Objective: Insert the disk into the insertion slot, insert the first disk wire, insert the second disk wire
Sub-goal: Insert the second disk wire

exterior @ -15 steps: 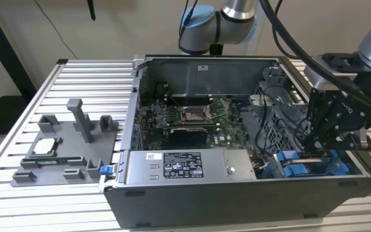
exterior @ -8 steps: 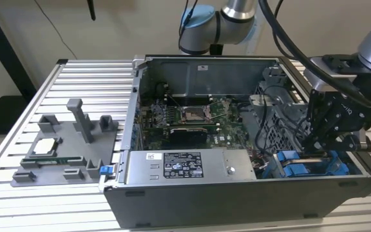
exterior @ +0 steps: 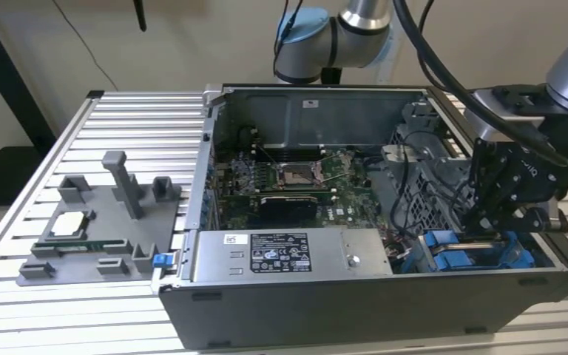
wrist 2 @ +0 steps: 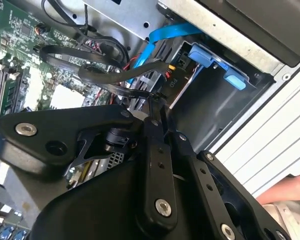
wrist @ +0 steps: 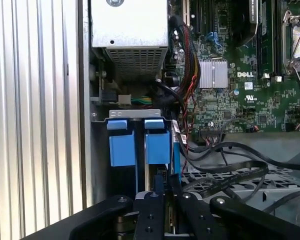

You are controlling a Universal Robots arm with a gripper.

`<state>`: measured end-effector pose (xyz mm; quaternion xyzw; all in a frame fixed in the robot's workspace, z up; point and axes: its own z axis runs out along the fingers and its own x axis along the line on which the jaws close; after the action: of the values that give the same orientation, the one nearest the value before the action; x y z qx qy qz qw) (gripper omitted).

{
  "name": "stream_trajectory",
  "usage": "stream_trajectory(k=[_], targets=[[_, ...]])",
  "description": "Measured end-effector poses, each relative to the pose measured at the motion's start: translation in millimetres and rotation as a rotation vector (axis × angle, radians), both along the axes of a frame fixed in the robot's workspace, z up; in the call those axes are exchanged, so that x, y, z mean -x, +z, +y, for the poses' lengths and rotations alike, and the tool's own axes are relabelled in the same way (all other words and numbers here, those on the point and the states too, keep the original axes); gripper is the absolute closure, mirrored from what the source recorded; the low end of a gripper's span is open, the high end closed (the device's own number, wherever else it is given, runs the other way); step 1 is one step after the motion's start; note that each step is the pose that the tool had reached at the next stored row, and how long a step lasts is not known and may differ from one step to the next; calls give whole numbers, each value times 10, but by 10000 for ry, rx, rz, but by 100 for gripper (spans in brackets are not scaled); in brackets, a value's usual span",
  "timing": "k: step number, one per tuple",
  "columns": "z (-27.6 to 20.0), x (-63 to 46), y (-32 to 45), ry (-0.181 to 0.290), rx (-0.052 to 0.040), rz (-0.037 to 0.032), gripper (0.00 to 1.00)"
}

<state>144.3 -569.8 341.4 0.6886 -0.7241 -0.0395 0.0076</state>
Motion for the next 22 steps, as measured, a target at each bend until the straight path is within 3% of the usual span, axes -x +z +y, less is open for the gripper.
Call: stream_trajectory(k=[6,7,10,22], targets=[[0,-9,-38,-1,3,0,100],[0,-9,-33,0,-3,0,0],[0,-9,40,0,-42,1,0],[0,-9,377,0,-54,1,0]])
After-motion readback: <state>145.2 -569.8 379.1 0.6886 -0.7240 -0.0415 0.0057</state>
